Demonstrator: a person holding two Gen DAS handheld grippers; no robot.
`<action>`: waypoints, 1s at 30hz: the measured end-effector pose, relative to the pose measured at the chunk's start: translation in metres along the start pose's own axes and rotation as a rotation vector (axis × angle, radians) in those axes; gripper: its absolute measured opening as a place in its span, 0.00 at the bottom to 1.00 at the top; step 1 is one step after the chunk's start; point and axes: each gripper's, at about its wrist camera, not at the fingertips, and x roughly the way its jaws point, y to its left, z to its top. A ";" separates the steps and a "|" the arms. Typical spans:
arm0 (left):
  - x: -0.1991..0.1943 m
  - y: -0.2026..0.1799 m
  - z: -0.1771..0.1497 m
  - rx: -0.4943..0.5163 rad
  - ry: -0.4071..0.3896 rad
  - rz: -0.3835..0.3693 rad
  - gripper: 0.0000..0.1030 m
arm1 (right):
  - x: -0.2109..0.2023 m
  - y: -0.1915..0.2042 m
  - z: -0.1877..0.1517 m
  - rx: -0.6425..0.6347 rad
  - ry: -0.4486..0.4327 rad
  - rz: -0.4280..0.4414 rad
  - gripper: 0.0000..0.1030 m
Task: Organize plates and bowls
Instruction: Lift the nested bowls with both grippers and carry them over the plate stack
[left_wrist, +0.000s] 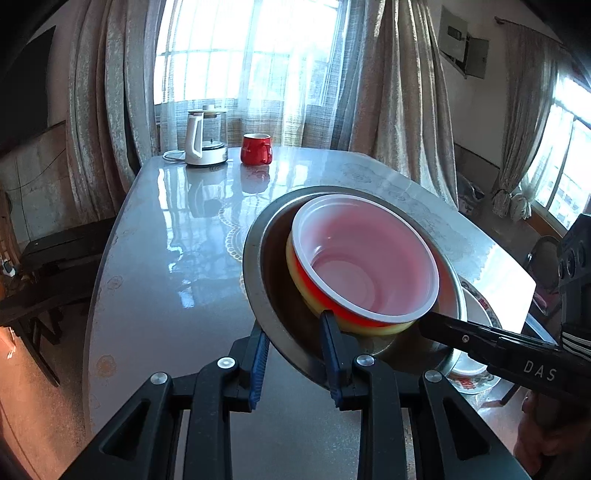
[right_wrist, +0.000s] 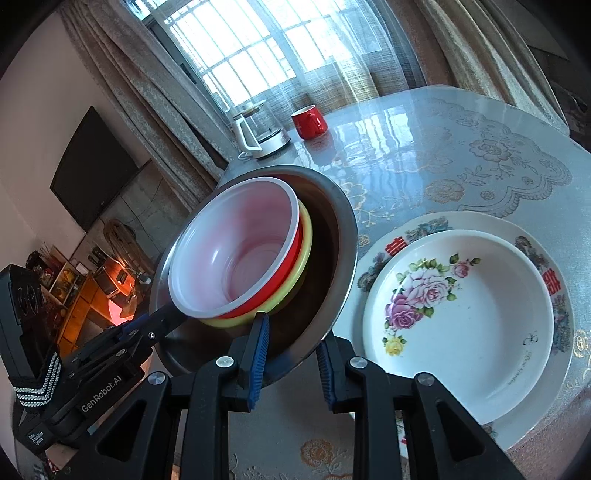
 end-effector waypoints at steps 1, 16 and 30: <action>0.000 -0.004 0.002 0.006 -0.004 -0.007 0.28 | -0.004 -0.003 0.001 0.004 -0.009 -0.006 0.24; 0.022 -0.076 0.014 0.100 -0.010 -0.119 0.28 | -0.059 -0.051 0.000 0.089 -0.113 -0.117 0.24; 0.032 -0.119 0.013 0.157 0.003 -0.182 0.29 | -0.085 -0.082 -0.006 0.157 -0.146 -0.187 0.24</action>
